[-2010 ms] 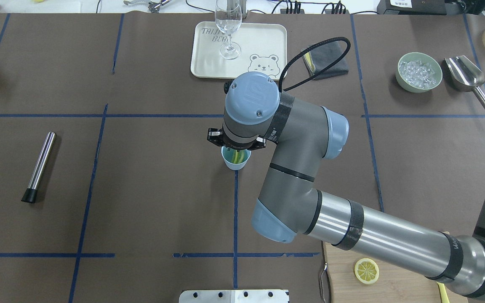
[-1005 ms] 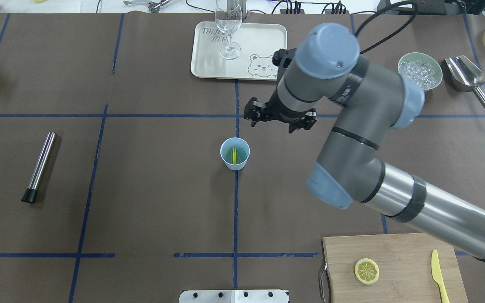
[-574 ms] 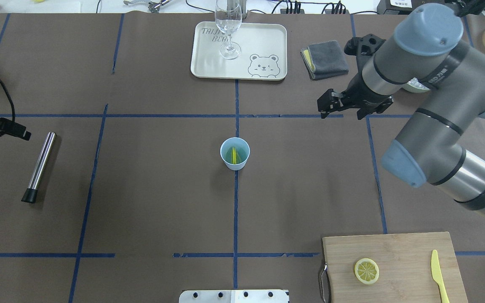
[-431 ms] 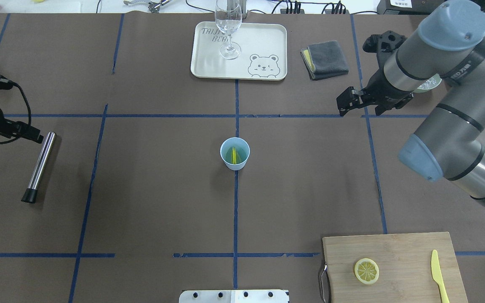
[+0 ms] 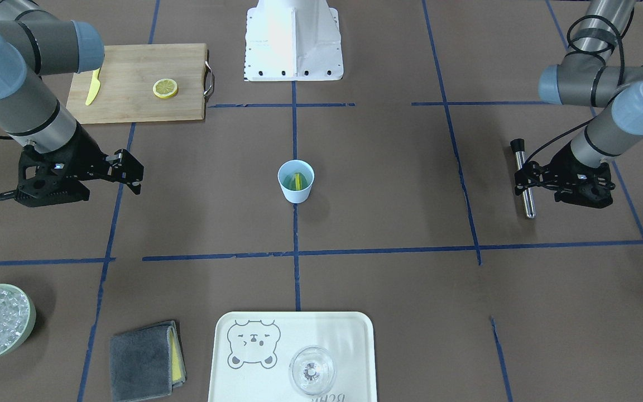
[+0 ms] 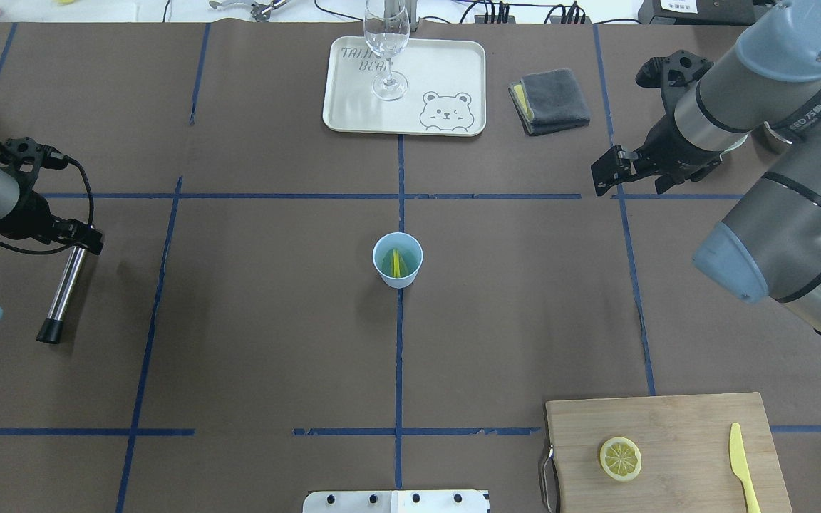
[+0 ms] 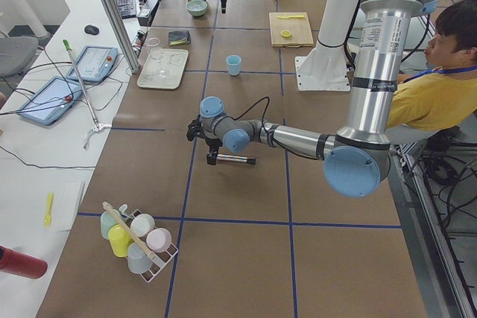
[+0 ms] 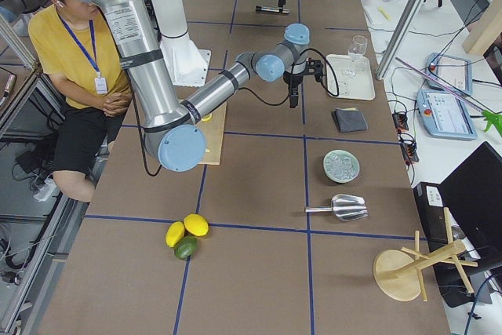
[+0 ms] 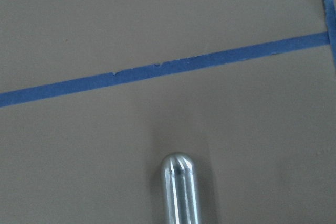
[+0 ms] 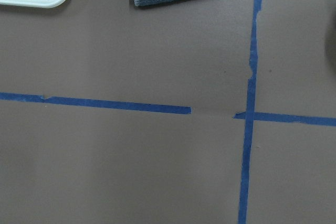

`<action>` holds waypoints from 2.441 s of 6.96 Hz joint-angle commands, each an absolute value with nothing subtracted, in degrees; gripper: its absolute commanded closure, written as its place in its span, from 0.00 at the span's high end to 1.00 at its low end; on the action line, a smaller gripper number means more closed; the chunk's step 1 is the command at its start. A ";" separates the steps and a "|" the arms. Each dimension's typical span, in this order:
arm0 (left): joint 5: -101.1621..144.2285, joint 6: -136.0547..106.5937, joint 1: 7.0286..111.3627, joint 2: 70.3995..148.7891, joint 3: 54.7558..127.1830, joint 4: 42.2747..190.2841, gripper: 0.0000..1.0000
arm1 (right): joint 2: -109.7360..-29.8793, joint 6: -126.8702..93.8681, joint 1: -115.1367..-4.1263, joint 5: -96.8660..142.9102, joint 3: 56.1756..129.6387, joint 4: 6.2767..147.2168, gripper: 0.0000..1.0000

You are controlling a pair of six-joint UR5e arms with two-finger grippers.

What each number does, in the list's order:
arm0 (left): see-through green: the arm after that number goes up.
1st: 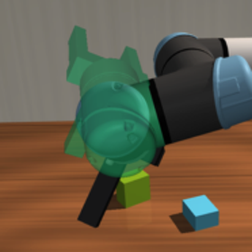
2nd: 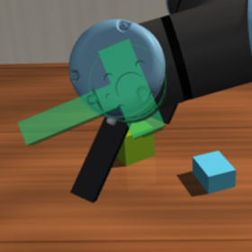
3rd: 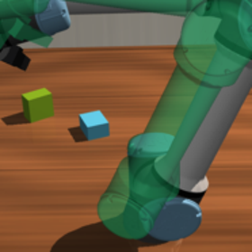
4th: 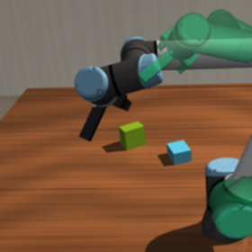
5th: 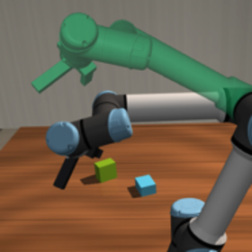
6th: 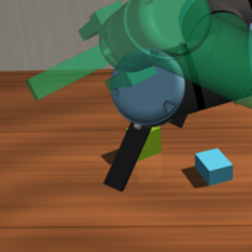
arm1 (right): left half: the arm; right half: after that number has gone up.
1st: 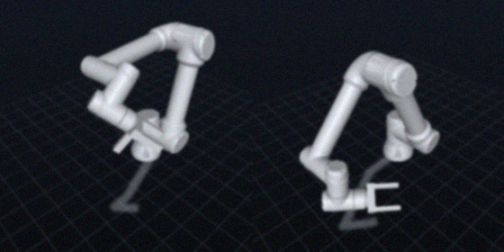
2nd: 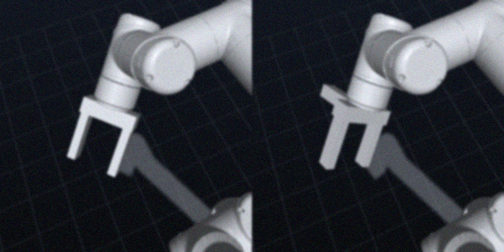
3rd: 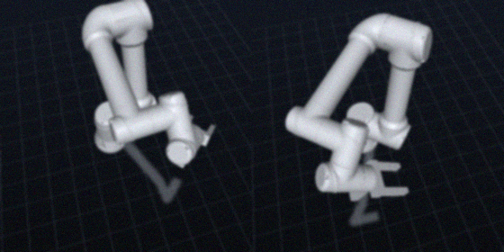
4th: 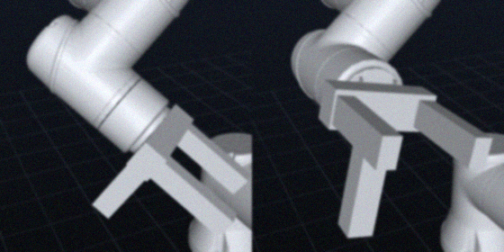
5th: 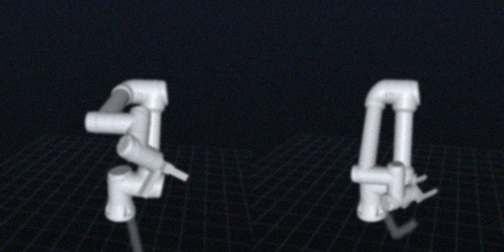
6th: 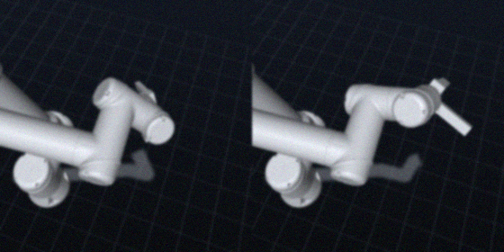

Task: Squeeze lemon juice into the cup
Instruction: 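Grasp the stainless steel muddler rod upright with the left gripper, then carry the steel rod over the blue cup with the left gripper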

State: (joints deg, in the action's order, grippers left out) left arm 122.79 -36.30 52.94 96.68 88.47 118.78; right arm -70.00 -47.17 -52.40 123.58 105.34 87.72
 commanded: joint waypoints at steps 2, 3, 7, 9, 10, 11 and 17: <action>121.20 -36.12 52.12 96.77 87.80 118.48 0.56 | -70.05 -47.11 -52.38 123.66 105.38 87.71 1.00; 121.46 -36.12 52.12 96.85 88.06 118.22 0.16 | -70.14 -47.11 -52.38 123.75 105.47 87.71 1.00; 121.64 -36.21 52.21 96.77 95.07 118.12 0.00 | -70.05 -47.11 -52.38 124.37 105.64 87.71 1.00; 121.29 -36.91 52.12 98.16 102.97 117.69 0.00 | -70.05 -47.02 -52.73 125.24 105.82 87.63 1.00; 121.38 -36.91 51.77 103.66 103.53 115.42 0.00 | -70.14 -47.02 -53.08 125.16 105.82 87.63 1.00; 120.77 -37.09 48.90 108.23 105.19 112.88 0.00 | -70.14 -47.02 -53.61 125.16 106.34 87.63 1.00; 83.68 -37.80 32.81 122.00 102.25 150.31 0.00 | -71.28 -47.11 -57.04 125.33 108.28 87.63 1.00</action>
